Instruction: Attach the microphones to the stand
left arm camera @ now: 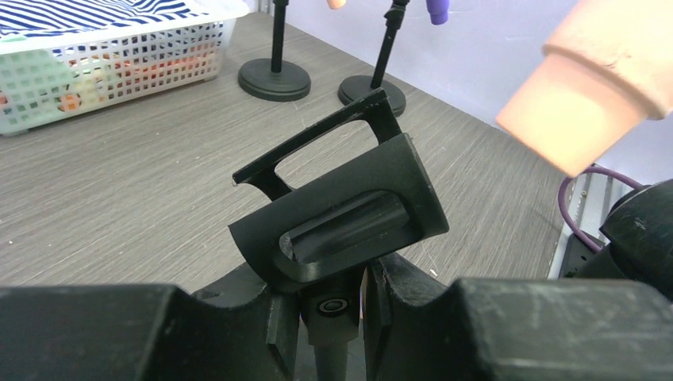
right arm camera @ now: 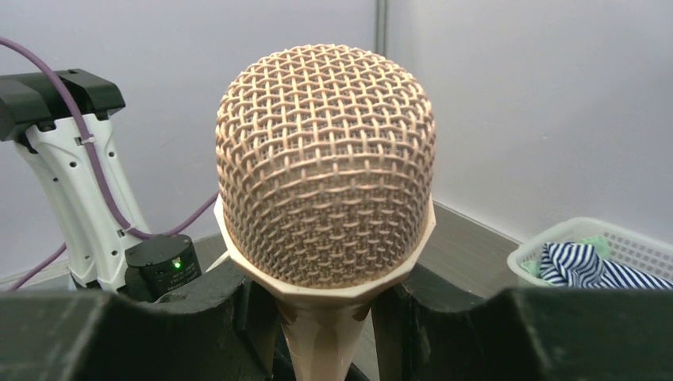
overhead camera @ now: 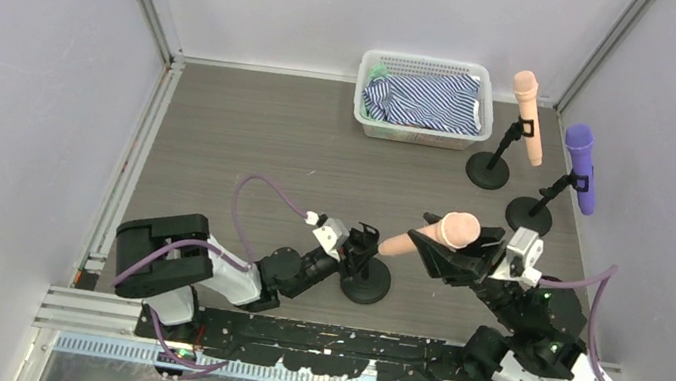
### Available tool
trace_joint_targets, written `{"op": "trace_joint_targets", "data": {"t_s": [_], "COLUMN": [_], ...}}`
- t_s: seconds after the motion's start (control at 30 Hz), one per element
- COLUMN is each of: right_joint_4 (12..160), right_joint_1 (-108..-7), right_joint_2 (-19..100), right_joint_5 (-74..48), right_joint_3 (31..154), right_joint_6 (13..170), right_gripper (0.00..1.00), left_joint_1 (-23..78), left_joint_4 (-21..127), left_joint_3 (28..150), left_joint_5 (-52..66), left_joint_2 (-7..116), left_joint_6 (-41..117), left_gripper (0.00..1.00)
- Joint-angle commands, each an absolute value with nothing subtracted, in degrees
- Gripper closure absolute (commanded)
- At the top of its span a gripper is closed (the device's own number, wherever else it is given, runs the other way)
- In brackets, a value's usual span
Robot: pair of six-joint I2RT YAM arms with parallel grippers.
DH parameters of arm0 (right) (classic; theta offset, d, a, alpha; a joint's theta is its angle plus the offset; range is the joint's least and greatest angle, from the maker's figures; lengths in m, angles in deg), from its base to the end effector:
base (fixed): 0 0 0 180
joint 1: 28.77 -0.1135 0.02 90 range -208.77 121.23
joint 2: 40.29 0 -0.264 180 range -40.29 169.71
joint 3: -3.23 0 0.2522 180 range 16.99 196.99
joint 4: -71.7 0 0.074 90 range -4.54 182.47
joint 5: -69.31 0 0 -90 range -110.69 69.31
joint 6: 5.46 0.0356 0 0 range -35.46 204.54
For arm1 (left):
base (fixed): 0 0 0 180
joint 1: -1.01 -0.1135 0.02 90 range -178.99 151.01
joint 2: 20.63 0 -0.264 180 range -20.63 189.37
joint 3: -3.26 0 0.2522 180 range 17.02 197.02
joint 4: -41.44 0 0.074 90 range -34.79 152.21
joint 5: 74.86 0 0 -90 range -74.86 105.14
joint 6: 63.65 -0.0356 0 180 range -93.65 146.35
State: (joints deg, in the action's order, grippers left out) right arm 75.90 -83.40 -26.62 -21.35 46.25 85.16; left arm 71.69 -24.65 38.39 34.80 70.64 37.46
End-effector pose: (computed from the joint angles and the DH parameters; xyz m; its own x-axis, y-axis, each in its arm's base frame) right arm 0.0481 0.0670 0.3461 0.2372 0.3529 -0.9051 -0.8120 0.5835 0.0147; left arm 0.1014 -0.2530 0.1866 -0.0940 -0.2803 -0.9553 0.7755 0.5812 -0.2468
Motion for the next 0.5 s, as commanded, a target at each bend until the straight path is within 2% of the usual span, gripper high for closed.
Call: {"op": "trace_joint_targets", "data": {"t_s": [0.0,0.47], "right_joint_4": [65.66,60.75], "right_joint_1": [-83.42,-83.44], "right_joint_2": [-22.52,-19.11], "right_joint_5": [-16.38,-17.4], "right_joint_3": [46.81,42.65], "right_joint_6": [84.81,81.78], "right_gripper": [0.99,0.99], "left_joint_1": [71.82,71.81], "left_joint_4": [-26.8,-26.8], "left_joint_3": [37.57,38.51], "left_joint_5": [31.21,27.1], "left_joint_2": [69.32,70.99], "left_joint_6": [40.04,39.29], "left_gripper": [1.0,1.0]}}
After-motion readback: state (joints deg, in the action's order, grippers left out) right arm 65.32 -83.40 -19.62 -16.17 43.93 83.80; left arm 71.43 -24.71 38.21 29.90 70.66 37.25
